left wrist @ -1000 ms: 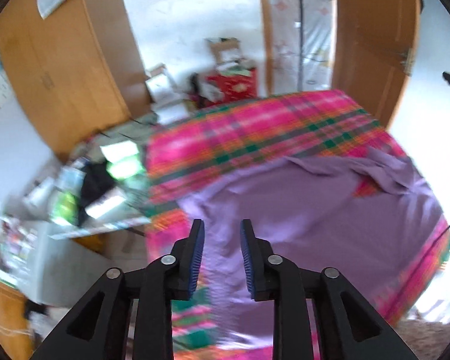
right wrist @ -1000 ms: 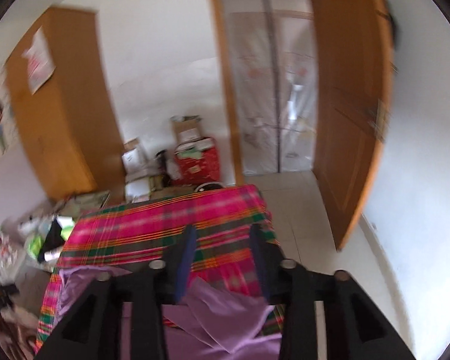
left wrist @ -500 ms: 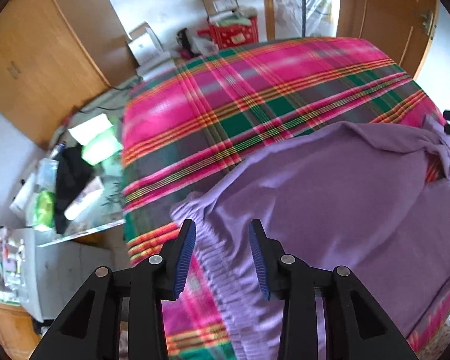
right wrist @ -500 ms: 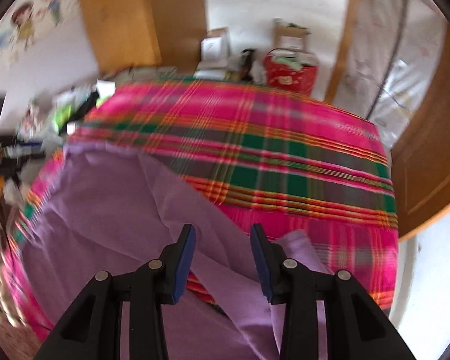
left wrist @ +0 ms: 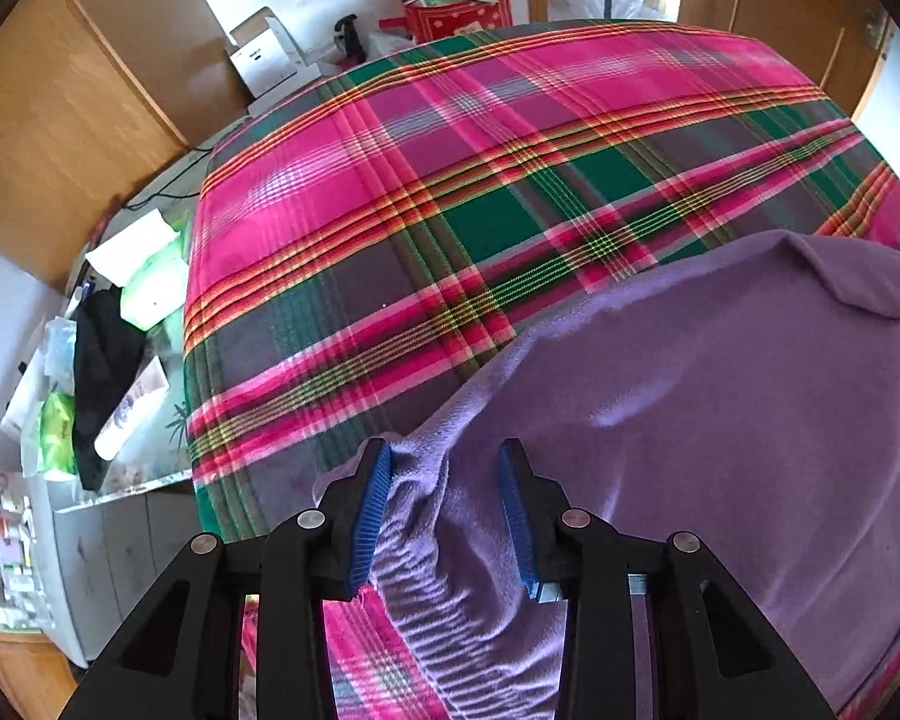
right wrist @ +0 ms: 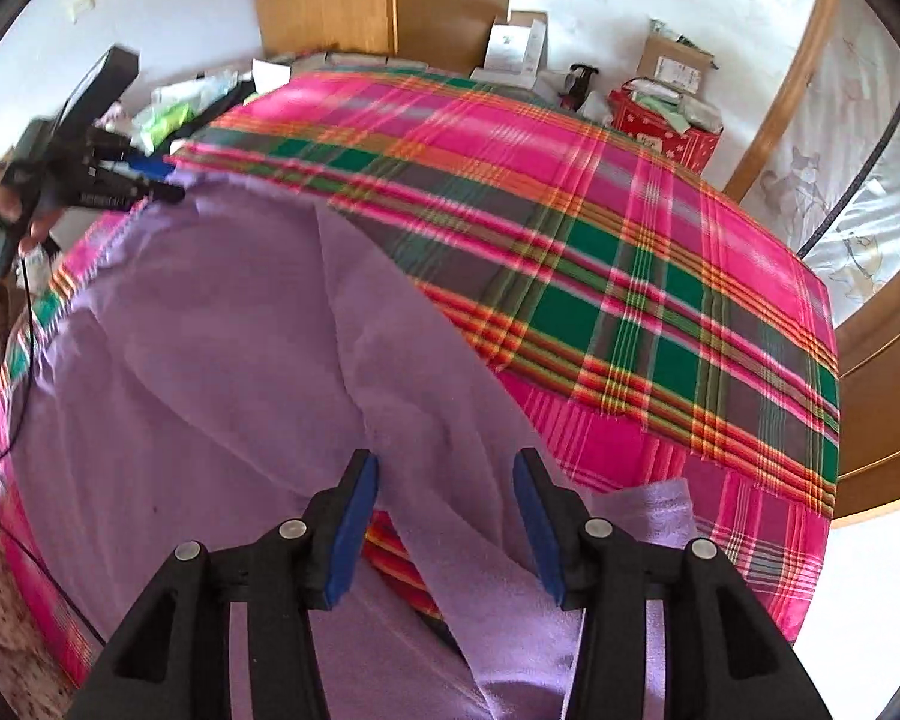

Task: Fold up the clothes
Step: 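Grasp the waistband with the left tool while the right tool grasps fabric beside it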

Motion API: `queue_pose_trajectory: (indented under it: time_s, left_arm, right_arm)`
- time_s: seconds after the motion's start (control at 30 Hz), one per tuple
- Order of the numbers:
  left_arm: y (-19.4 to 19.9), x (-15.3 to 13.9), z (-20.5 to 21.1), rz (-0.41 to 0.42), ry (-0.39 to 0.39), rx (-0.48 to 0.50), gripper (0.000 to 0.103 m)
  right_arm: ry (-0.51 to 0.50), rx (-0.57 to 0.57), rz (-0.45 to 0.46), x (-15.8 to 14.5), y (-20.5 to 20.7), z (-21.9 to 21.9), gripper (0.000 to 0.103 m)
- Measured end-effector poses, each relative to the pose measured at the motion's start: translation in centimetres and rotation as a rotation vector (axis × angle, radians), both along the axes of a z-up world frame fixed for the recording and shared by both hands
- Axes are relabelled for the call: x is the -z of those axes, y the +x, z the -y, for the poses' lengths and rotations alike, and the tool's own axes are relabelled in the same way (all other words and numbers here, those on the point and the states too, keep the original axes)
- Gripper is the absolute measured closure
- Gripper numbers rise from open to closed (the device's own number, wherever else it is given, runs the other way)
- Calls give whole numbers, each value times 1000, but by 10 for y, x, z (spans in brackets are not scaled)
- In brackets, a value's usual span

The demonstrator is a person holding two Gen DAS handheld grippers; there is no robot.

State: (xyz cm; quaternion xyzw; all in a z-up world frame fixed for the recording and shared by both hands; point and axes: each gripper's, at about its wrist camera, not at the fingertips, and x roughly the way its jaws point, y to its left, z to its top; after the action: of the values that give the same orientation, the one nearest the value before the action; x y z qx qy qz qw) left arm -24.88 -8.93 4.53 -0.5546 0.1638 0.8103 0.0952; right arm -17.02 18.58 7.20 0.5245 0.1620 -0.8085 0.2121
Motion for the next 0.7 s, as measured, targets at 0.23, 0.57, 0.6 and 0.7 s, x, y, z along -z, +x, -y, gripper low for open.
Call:
queue_pose_trajectory:
  time_s: [0.23, 0.57, 0.6, 0.7]
  left_arm:
    - [-9, 2, -1, -19, 5, -9, 65]
    - [-9, 8, -3, -61, -35, 25, 65]
    - [-8, 9, -4, -68, -45, 40, 65]
    - [-6, 8, -5, -85, -61, 75, 65]
  right_arm:
    - [20, 59, 41, 12, 0, -14, 70]
    - [42, 173, -50, 1, -16, -29, 94]
    - [42, 186, -63, -1, -18, -31, 95]
    - [20, 247, -98, -8, -31, -38, 95]
